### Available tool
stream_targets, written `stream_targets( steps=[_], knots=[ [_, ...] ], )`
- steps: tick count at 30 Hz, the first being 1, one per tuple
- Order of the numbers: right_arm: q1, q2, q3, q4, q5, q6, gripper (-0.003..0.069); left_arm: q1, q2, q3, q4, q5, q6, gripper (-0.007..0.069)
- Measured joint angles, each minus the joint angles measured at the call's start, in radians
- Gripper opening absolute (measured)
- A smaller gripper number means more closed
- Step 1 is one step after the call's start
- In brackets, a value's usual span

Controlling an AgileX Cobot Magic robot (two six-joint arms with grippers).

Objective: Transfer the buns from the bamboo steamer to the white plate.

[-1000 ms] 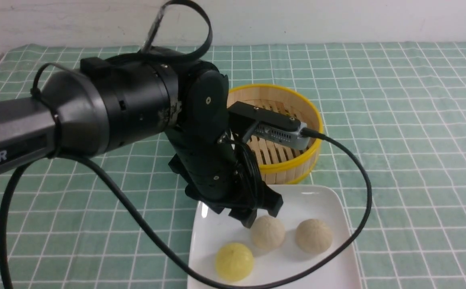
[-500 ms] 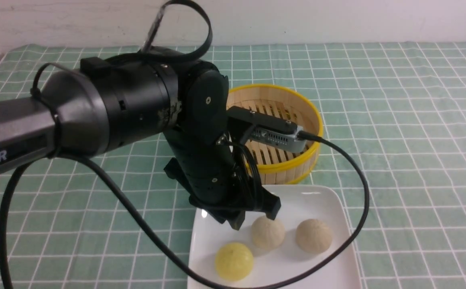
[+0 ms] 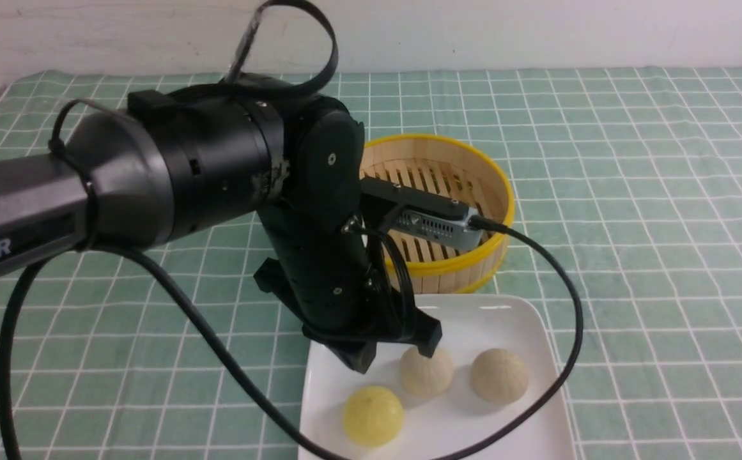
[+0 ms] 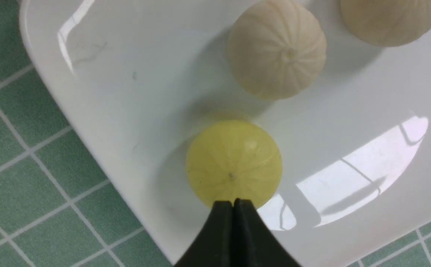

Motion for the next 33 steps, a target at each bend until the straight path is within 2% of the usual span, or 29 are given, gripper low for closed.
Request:
stream_targets(
  steps=[6,8,19,26,33],
  knots=[
    [-0.192,-0.043,0.167,-0.006,-0.017,0.0,0.002,-0.001,-0.017,0.0,0.039,0.013,0.0,0.0001],
    [-0.224,-0.043,0.211,-0.015,-0.015,0.0,0.0022,-0.001,-0.039,0.0,0.066,0.013,0.0,0.0001],
    [-0.252,-0.043,0.343,-0.075,-0.132,0.0,0.0033,0.0,-0.268,0.0,0.208,0.068,-0.007,0.0001],
    [-0.332,-0.043,0.345,-0.075,-0.139,0.0,0.0033,0.0,-0.443,0.0,0.322,0.118,-0.082,0.0001],
    [-0.345,-0.043,0.345,-0.076,-0.139,-0.004,0.0037,0.0,-0.628,0.099,0.47,0.12,-0.165,0.0001]
  ],
)
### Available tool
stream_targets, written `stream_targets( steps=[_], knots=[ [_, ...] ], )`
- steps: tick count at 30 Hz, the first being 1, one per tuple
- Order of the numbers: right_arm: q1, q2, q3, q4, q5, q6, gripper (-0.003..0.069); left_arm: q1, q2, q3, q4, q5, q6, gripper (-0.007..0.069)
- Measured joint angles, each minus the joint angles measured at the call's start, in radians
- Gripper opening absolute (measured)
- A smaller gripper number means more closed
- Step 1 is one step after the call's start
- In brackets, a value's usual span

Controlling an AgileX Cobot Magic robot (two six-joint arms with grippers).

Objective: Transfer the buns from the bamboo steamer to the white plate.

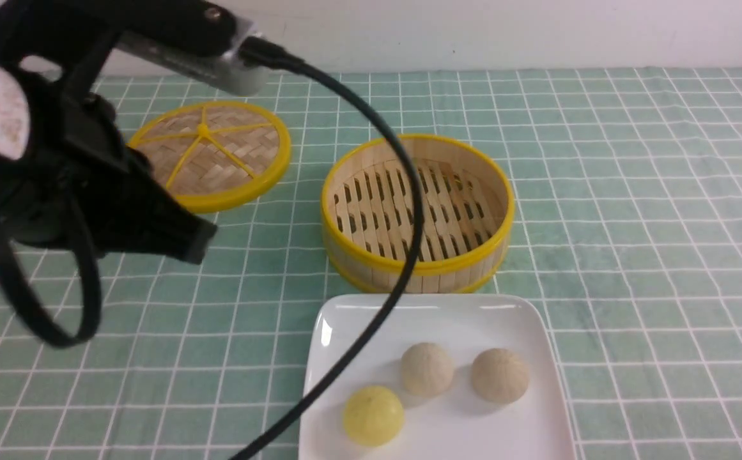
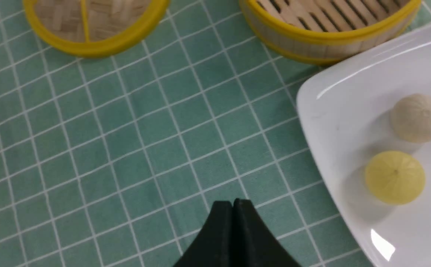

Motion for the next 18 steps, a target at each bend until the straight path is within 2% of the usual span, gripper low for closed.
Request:
stream_targets(
  steps=[6,8,10,12,13,16,18],
  knots=[
    [0.0,0.0,0.0,0.0,0.0,0.0,0.0041,0.0,-0.233,0.159,0.014,-0.016,-0.108,0.0001],
    [0.0,0.0,0.0,0.0,-0.001,0.0,0.0041,0.0,-0.376,0.278,0.013,-0.076,-0.171,0.0001],
    [0.0,0.0,0.0,0.0,-0.001,0.0,0.0041,0.0,-0.462,0.361,0.016,-0.148,-0.215,0.0001],
    [0.0,0.0,0.0,0.0,-0.001,0.0,0.0041,0.0,-0.572,0.484,0.018,-0.297,-0.29,0.0001],
    [0.0,0.0,0.0,0.0,-0.001,0.0,0.0041,0.0,-0.58,0.493,0.018,-0.31,-0.297,0.0001],
    [0.0,0.0,0.0,0.0,-0.001,0.0,0.0044,0.0,-0.689,0.639,0.018,-0.547,-0.424,0.0006],
    [0.0,0.0,0.0,0.0,-0.001,0.0,0.0045,0.0,-0.708,0.67,0.018,-0.601,-0.463,0.0009]
  ],
)
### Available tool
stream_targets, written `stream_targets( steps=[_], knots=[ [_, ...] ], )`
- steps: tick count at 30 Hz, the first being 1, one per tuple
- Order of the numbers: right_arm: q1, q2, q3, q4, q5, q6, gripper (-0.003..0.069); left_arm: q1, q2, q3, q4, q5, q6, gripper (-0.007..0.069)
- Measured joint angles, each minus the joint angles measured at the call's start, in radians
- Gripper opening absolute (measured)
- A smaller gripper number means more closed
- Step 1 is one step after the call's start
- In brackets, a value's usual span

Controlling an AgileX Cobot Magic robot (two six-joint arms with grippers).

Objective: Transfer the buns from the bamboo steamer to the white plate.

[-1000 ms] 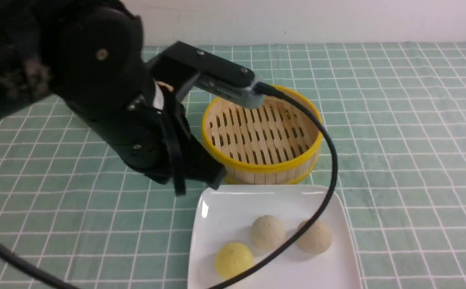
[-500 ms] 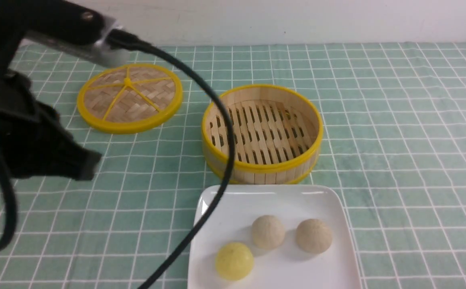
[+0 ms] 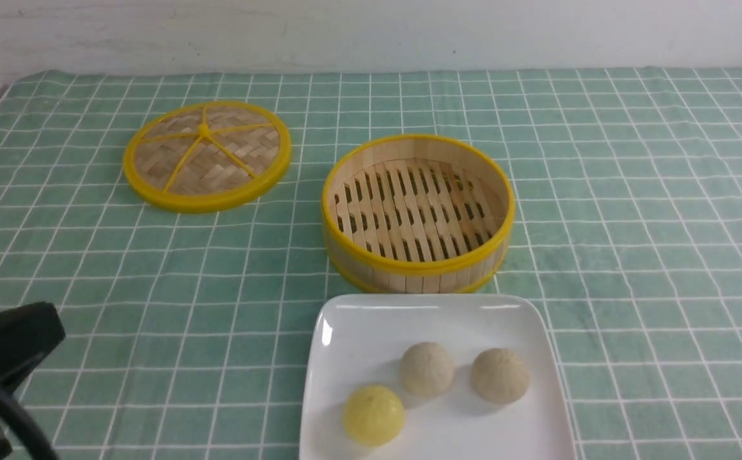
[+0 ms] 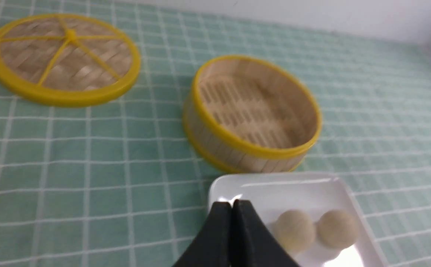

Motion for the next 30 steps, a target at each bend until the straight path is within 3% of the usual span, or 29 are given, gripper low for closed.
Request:
stream_targets(
  steps=[5,15,24,27,30],
  knots=[
    [0.0,0.0,0.0,0.0,0.0,0.0,0.005,0.0,-0.025,0.11,0.002,-0.129,-0.087,0.0015],
    [0.0,0.0,0.0,-0.002,0.0,0.0,0.0064,0.0,-0.025,0.18,0.003,-0.019,-0.101,0.0024],
    [0.0,0.0,0.0,-0.001,0.0,0.0,0.0077,0.001,-0.014,0.197,0.015,-0.026,-0.101,0.0033],
    [0.0,0.0,0.0,-0.001,0.0,0.0,0.0081,0.039,-0.014,0.223,0.018,-0.028,-0.101,0.0033],
    [-0.001,0.0,0.0,-0.001,0.0,0.0,0.0085,0.16,-0.031,0.266,0.021,-0.029,-0.089,0.0033]
  ],
)
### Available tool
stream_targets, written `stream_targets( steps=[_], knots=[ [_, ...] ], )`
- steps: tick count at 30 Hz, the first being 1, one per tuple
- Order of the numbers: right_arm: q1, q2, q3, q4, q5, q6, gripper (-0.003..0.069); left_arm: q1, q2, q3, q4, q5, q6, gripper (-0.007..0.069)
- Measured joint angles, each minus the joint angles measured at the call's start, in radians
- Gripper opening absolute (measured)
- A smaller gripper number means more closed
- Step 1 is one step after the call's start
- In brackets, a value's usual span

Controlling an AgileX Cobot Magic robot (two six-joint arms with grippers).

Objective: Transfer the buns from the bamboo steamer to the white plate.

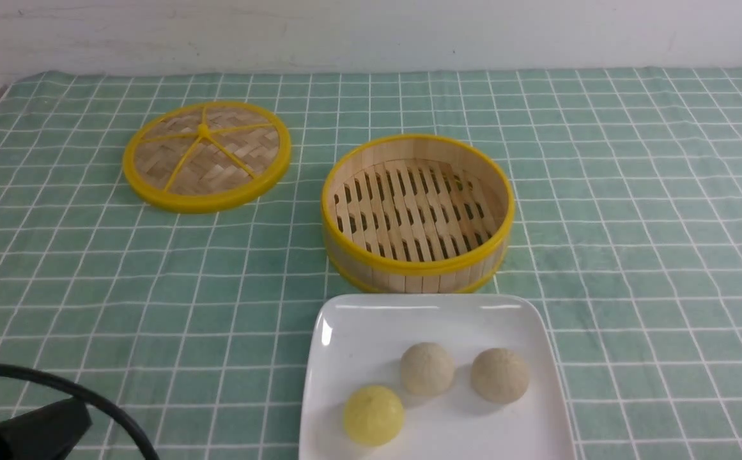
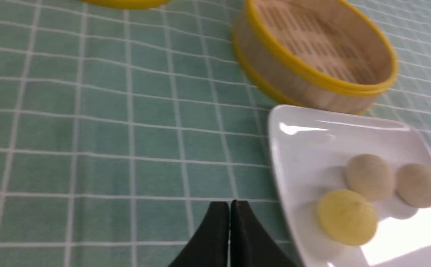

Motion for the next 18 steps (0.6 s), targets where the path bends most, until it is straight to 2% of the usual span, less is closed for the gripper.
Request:
stream_targets(
  steps=[5,10,13,18],
  knots=[
    [0.0,0.0,0.0,0.0,0.0,0.0,0.0094,0.228,-0.092,0.084,-0.037,-0.014,0.144,0.0037],
    [0.0,0.0,0.0,0.0,0.0,0.0,0.01,0.445,-0.222,0.174,-0.153,-0.09,0.389,0.0043],
    [0.0,0.0,0.0,0.0,0.0,0.0,0.0104,0.53,-0.268,0.238,-0.216,-0.148,0.486,0.0044],
    [0.0,0.0,0.0,0.0,0.0,0.0,0.0111,0.6,-0.332,0.303,-0.232,-0.167,0.531,0.0051]
  ],
)
